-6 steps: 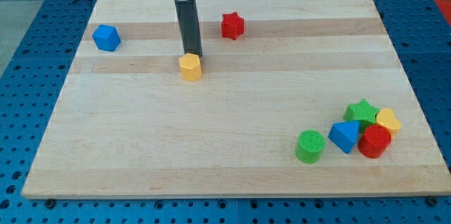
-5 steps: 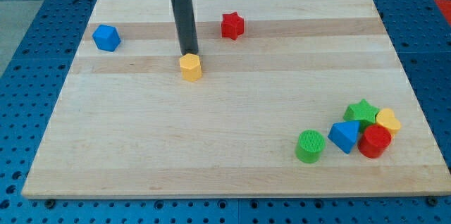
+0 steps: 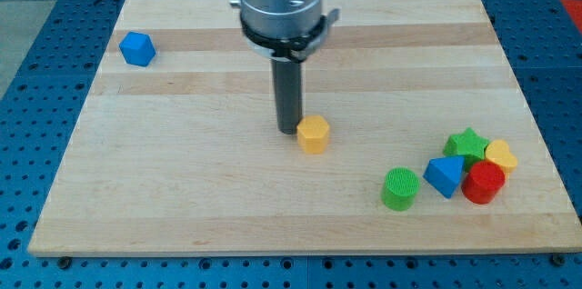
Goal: Slide the yellow hexagon closer to the green circle
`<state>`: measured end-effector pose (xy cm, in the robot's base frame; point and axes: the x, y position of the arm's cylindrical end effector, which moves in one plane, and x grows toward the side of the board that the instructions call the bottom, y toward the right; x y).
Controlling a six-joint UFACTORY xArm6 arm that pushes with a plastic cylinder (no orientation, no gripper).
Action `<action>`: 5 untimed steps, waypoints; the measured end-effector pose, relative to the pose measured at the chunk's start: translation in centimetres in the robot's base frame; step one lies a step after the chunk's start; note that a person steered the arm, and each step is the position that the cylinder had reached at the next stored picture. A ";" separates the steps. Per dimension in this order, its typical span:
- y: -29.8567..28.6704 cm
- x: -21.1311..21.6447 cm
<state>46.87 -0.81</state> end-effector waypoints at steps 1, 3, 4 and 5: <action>0.6 -0.3; 2.9 2.4; 6.1 4.4; 6.5 4.4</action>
